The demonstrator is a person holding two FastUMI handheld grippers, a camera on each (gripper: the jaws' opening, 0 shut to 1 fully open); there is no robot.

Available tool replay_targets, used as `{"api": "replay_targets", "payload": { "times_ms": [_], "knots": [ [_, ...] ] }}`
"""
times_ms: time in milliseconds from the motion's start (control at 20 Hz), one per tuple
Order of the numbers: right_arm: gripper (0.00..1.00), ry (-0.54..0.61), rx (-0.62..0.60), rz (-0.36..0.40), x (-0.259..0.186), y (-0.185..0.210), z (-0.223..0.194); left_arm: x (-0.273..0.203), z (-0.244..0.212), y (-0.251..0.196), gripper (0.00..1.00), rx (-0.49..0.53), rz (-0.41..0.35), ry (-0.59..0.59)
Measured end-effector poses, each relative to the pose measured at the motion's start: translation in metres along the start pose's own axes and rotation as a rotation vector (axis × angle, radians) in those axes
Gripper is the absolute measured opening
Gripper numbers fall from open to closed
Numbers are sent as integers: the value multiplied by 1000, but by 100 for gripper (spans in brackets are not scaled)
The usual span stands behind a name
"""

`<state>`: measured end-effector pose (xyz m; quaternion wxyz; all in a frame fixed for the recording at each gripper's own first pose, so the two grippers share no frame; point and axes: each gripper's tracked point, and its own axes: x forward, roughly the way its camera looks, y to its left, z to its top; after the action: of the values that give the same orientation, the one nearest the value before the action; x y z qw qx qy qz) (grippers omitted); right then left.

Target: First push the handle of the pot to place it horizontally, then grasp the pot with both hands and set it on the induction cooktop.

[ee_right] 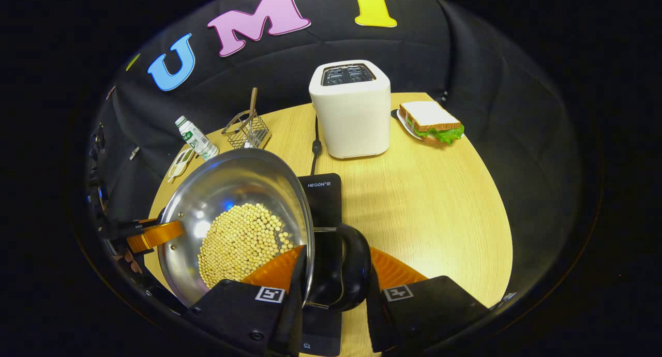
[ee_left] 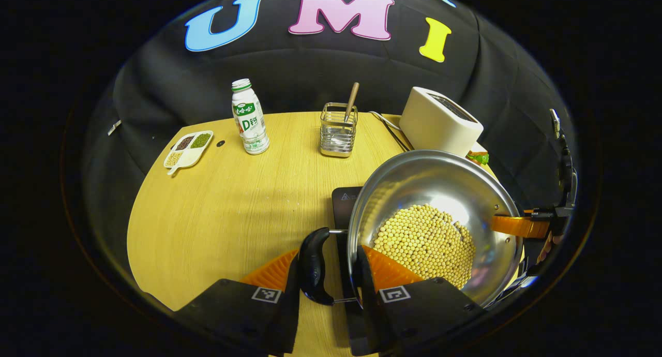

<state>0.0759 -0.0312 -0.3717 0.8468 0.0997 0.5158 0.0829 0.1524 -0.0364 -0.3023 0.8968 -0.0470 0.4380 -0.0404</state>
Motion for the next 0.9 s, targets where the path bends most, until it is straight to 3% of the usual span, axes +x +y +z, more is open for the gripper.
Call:
{"api": "replay_targets", "payload": {
  "times_ms": [100,150,700,750,800,850,900],
  "knots": [
    [50,-3,13,13,3,-2,-1,-2,1,0,54,1,4,-14],
    [54,-9,19,14,1,-2,2,0,0,-1,54,3,5,-16],
    [58,-10,39,14,1,-3,0,0,-1,0,59,-6,1,-20],
    [64,-23,40,7,0,-5,5,0,-1,2,63,3,11,-27],
    [81,-39,41,-6,4,-8,4,-1,-1,2,64,11,16,-33],
    [99,-42,45,-7,-6,-9,7,-3,0,2,78,16,20,-39],
    [99,-44,48,-14,-1,-10,5,-5,-1,4,88,14,26,-44]
  ]
}}
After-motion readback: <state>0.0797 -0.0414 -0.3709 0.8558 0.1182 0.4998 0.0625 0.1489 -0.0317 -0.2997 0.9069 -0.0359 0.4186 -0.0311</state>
